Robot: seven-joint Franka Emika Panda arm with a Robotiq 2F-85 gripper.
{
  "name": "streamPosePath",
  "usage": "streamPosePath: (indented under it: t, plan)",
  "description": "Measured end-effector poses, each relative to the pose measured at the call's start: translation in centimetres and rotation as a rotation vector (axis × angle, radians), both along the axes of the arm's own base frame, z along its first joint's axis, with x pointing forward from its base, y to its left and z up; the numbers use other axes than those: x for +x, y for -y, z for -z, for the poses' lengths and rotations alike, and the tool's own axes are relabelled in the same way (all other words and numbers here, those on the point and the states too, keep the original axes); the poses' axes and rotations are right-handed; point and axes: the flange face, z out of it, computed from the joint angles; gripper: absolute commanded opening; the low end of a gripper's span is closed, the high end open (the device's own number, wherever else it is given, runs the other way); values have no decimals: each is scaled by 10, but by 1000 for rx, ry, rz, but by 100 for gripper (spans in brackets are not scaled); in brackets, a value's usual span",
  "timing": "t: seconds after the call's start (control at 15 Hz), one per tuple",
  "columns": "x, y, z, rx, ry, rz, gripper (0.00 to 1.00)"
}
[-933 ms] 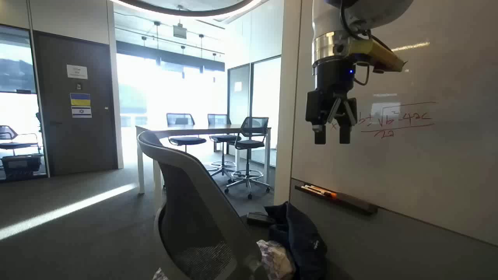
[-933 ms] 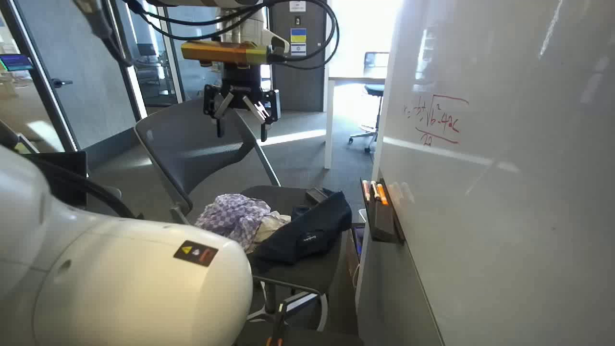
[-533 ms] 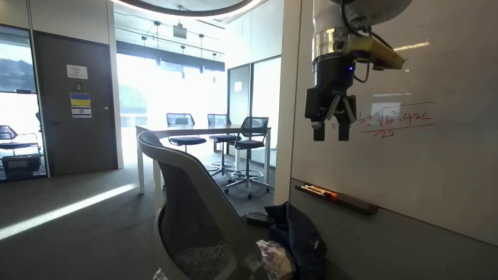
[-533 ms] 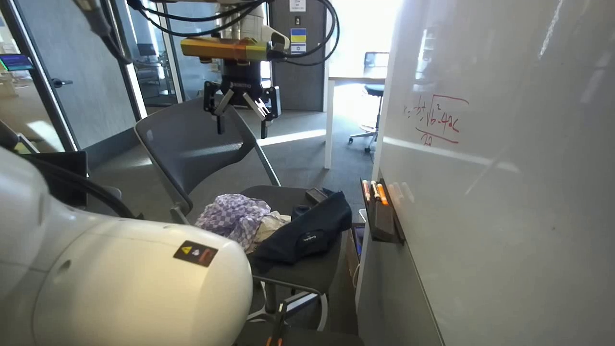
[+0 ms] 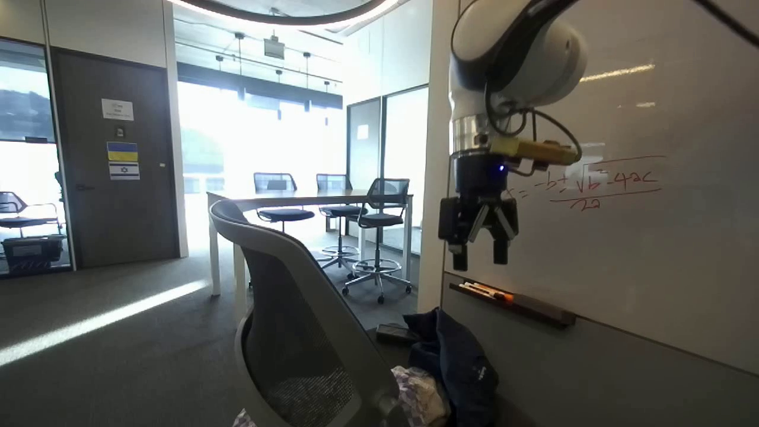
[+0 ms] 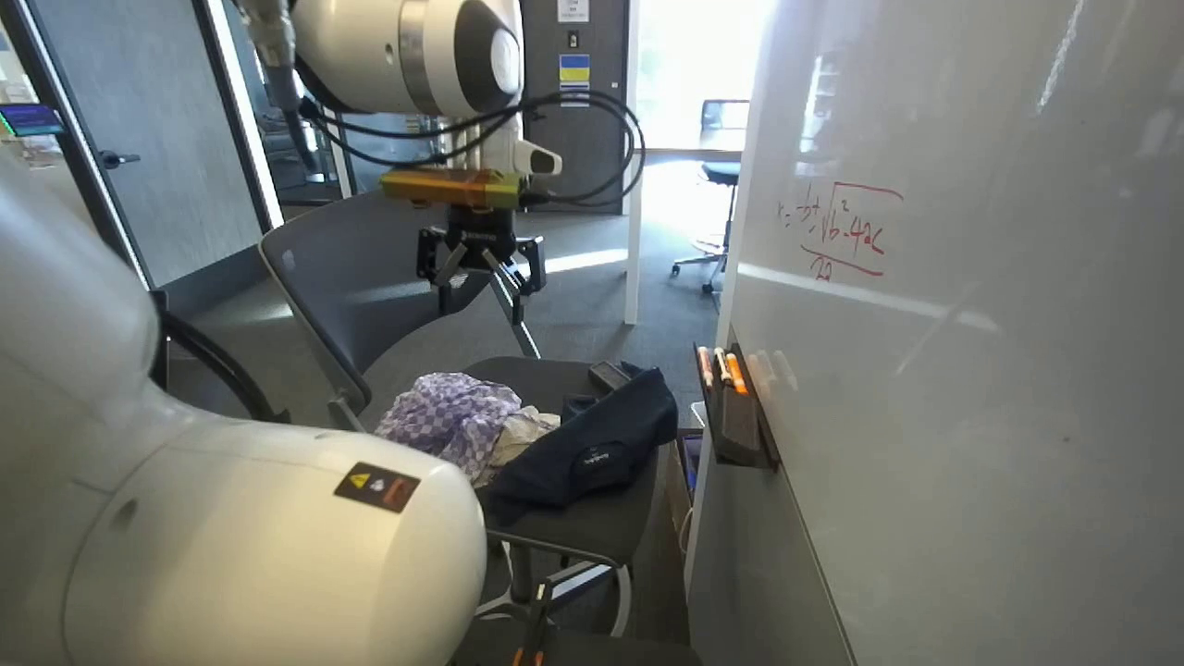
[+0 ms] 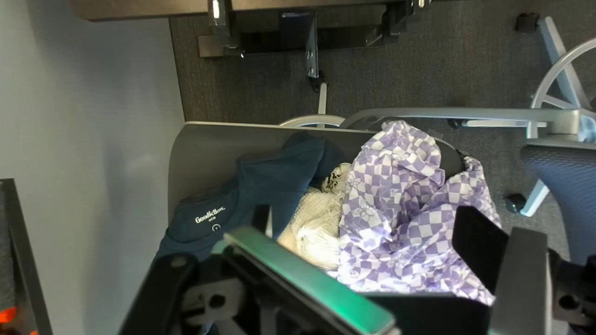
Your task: Put the shirts on the top part of the chair
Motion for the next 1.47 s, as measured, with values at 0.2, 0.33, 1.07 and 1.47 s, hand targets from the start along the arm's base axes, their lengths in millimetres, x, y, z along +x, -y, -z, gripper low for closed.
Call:
streamPosePath:
  t: [0.2,0.33,1.07,1.47]
  plan:
    - [29,3,68,-20,-24,100,100]
    - [46,9,108,-53,-21,174,100]
    - [116,60,221,-217,-59,516,100]
    - [132,73,277,-238,-123,576,100]
